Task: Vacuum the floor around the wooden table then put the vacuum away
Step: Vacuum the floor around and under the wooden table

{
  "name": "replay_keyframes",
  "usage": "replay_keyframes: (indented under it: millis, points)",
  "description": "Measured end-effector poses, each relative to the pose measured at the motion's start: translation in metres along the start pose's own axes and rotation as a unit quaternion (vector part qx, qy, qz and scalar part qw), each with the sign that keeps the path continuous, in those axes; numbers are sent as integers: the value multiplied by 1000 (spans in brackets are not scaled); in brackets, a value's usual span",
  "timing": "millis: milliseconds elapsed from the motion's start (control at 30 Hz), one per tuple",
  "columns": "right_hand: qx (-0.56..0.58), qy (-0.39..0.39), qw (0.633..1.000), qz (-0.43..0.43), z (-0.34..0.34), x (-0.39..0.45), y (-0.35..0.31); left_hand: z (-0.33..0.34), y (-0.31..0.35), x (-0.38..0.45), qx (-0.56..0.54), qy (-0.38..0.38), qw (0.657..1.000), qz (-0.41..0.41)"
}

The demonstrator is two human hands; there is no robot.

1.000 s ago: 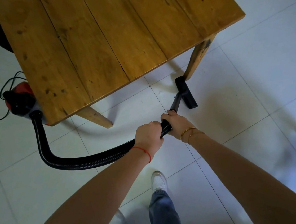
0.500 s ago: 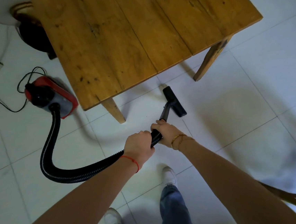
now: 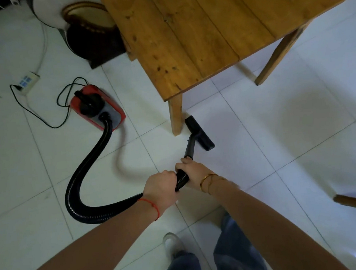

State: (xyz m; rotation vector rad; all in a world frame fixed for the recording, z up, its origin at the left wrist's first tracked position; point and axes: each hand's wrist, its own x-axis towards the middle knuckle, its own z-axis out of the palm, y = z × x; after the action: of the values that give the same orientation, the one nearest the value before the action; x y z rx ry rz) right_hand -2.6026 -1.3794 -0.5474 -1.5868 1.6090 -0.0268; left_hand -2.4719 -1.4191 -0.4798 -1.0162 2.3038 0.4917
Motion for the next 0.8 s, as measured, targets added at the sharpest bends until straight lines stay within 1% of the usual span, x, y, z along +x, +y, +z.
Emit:
replay_keyframes:
  millis: [167,333,500,800]
  points:
    - [35,27,999,3,25,-7,-33,3,-22,-28,41,-10,999,17]
    - [43,59,997,23,22,-9,-19,-1,-13,-14,41,-10,999,28]
    - [37,67,996,53,-13,-8,33,-20,24,34,12,-11,999,40]
    - [10,60,989,135,-110,-7,167,-67,129,162,-25,13,998,60]
